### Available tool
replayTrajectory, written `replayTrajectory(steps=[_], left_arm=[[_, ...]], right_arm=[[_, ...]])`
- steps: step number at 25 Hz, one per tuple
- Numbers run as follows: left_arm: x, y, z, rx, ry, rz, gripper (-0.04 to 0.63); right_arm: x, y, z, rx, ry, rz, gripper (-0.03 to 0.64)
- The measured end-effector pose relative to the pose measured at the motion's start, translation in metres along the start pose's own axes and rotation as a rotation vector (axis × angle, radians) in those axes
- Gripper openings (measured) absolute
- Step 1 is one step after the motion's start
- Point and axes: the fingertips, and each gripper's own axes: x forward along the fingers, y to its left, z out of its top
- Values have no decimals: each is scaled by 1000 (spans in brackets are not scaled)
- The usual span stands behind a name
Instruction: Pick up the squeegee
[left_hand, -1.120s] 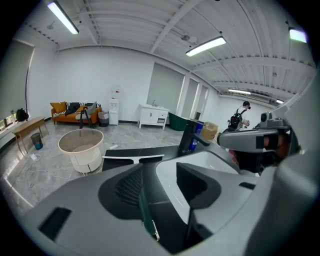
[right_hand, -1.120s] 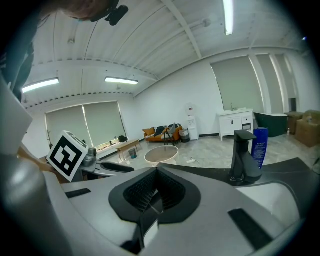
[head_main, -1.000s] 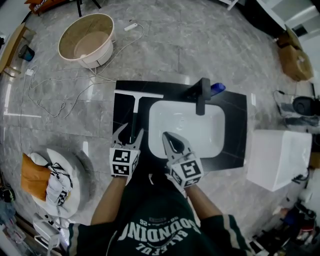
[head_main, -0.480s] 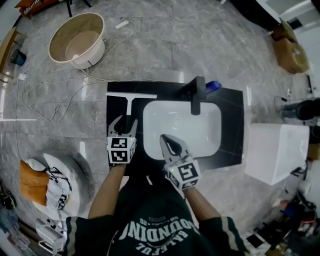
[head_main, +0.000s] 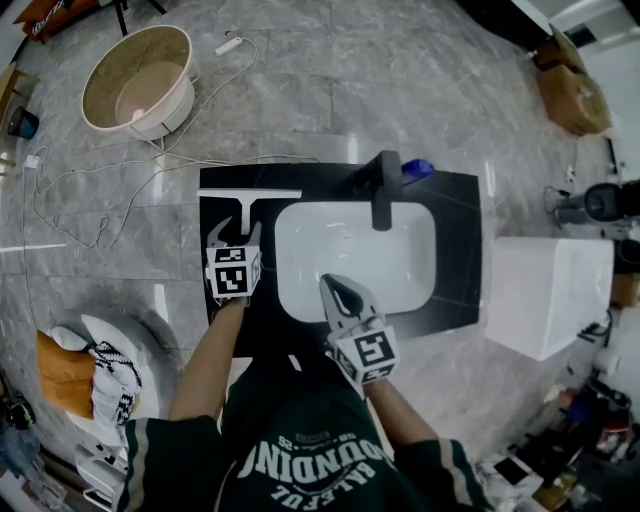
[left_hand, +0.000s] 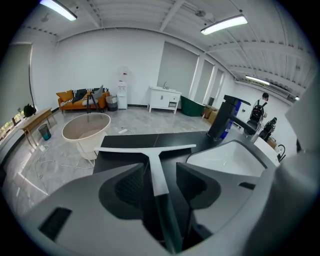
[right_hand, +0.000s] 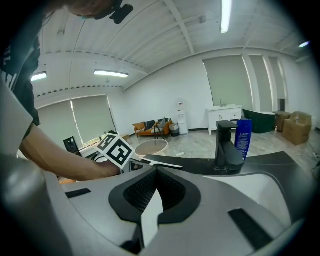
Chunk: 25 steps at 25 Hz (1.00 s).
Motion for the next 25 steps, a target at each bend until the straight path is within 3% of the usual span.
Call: replayTrajectory(steps=[4,11,14,19,25], left_arm=[[12,6,-10,-3,50,19,187],[24,7,-27,-11,124,38,157],[23,13,-26,-9,121,51,93],[19,15,-26,-21,118,46,83],[-3,14,-11,-11,50,58,81]], right_arm=[[2,-6,-1,12,-46,-4,0],[3,-11,-6,18,-17,-17,0],[4,-8,-5,14,-31,-9,0],[1,-9,-7,7,-8,-14,0],[-4,-5,-2,-5,-48,4,0]])
